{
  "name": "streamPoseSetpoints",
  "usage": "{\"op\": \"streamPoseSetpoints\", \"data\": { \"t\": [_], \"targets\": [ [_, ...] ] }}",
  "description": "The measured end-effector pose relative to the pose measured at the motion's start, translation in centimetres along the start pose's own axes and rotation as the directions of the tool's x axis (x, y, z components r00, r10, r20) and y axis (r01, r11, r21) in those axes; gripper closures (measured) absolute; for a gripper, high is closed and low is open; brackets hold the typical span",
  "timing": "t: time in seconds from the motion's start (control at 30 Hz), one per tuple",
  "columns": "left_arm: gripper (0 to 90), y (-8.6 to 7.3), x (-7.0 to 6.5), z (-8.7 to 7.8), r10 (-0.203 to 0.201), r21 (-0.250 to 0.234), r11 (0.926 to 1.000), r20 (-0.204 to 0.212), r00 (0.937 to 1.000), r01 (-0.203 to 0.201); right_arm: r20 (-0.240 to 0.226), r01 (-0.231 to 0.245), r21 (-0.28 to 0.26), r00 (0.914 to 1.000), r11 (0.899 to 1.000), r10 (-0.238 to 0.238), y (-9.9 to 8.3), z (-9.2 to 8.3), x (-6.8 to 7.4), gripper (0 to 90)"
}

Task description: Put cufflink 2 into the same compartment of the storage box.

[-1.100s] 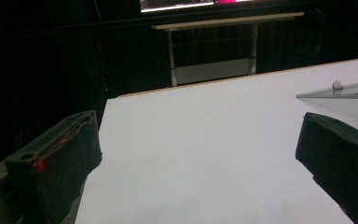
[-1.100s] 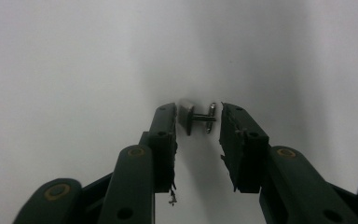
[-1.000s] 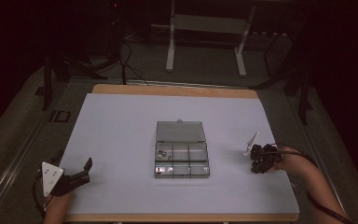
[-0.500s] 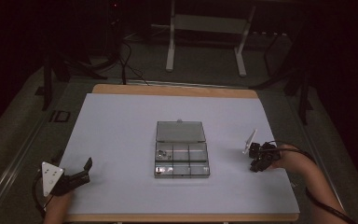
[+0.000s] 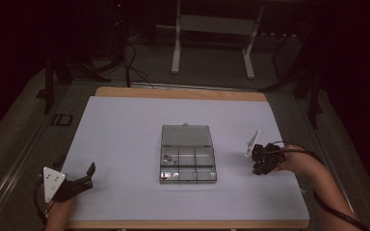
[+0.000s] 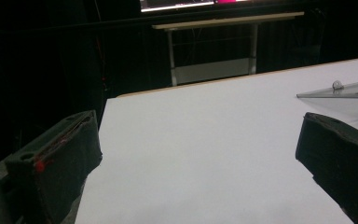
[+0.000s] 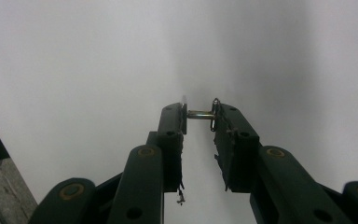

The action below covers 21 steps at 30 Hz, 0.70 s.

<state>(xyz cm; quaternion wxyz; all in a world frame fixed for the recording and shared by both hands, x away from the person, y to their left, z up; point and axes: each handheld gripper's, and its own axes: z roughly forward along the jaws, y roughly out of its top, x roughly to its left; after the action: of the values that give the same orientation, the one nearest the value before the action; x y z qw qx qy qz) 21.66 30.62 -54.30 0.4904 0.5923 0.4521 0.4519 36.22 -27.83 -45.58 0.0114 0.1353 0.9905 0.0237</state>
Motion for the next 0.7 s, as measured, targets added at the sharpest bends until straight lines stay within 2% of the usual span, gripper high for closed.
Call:
{"op": "streamPoseSetpoints", "data": {
  "t": [0.5,0.7],
  "targets": [
    [1.0,0.0,0.0,0.0,0.003,0.0,1.0,0.001,1.0,-0.003,0.005,0.099,-0.043,0.9951,0.994,-0.099,5.5,-2.4,2.1,72.0],
    [1.0,0.0,0.0,0.0,0.004,0.0,1.0,0.001,1.0,-0.004,0.006,0.13,-0.033,0.9915,0.991,-0.13,7.5,-3.0,3.0,71.9]
  ]
}}
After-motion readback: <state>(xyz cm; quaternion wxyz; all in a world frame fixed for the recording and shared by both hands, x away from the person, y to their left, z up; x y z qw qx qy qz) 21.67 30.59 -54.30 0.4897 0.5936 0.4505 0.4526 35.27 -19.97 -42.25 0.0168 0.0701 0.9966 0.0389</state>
